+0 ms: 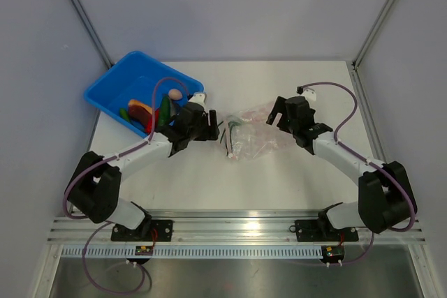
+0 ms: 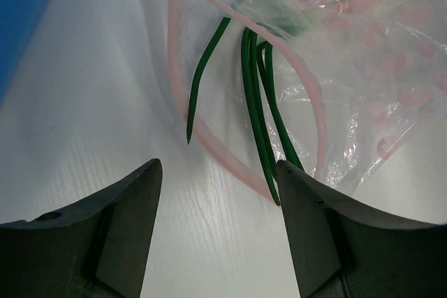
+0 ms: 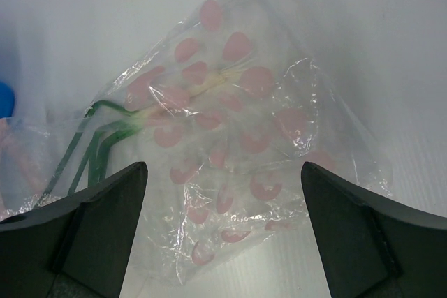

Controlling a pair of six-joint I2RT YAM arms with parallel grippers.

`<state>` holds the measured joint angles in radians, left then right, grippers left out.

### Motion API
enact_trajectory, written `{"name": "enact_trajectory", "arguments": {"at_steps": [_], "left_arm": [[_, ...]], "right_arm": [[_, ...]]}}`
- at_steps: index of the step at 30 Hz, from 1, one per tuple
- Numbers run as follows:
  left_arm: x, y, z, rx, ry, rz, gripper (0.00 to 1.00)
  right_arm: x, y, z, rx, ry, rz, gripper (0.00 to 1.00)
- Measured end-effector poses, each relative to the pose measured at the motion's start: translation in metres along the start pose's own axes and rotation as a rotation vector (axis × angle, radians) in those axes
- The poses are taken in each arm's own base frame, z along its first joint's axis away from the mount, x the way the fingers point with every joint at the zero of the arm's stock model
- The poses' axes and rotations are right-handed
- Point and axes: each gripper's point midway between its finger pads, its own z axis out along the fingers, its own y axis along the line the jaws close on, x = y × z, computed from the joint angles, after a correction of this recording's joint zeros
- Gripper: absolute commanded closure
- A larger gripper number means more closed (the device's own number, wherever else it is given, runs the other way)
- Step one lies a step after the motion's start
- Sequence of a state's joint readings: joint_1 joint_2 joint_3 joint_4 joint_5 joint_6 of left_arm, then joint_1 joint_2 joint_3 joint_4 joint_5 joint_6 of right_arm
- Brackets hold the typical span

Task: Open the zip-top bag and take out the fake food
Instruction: Pick up the fake vegetable from the zipper food storage bag.

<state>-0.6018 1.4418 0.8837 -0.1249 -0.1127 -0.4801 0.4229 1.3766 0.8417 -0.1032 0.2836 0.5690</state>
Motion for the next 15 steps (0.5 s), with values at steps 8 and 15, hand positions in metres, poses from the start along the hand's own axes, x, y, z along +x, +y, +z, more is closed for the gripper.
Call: {"name": "enact_trajectory", "arguments": {"at_steps": [8, 15], "left_arm": [[0.013, -0.01, 0.019, 0.021, 0.073, 0.031, 0.31], [0.022, -0.016, 0.035, 0.041, 0.123, 0.049, 0.26]], "right_arm": [[-0.003, -0.006, 0.002, -0.007, 0.011, 0.022, 0.02], [-0.006, -0.013, 0.005, -0.004, 0.018, 0.05, 0.02]]}}
